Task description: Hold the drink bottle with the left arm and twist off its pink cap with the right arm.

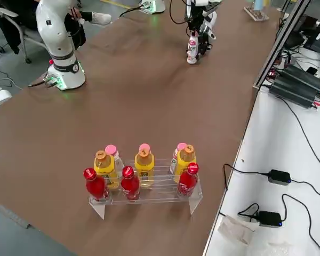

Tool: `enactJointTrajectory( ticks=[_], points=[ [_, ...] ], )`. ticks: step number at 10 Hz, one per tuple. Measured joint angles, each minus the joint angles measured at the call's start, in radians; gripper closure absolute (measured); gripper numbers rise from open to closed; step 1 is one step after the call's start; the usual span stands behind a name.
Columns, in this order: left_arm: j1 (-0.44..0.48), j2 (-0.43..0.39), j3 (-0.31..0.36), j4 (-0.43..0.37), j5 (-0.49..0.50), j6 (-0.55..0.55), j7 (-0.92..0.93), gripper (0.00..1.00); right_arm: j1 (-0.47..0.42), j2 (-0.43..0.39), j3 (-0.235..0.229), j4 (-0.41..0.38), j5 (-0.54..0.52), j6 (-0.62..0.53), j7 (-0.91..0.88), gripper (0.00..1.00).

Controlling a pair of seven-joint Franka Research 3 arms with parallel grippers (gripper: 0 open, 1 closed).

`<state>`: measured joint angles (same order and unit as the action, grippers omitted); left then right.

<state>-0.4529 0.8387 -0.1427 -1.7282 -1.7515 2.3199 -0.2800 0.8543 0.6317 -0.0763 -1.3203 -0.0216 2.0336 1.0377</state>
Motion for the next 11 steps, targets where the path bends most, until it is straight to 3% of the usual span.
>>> enactJointTrajectory(
  ticks=[5, 11],
  points=[
    [0.001, 0.001, -0.001, 0.001, 0.0, -0.001, -0.003, 0.33, 0.0, 0.0, 0.0, 0.0, 0.0, 0.003, -0.152, 0.57],
    [0.005, 0.004, -0.003, 0.005, -0.001, -0.001, -0.017, 0.33, -0.006, 0.0, 0.001, 0.0, 0.001, 0.005, -0.487, 0.57]
  ],
)
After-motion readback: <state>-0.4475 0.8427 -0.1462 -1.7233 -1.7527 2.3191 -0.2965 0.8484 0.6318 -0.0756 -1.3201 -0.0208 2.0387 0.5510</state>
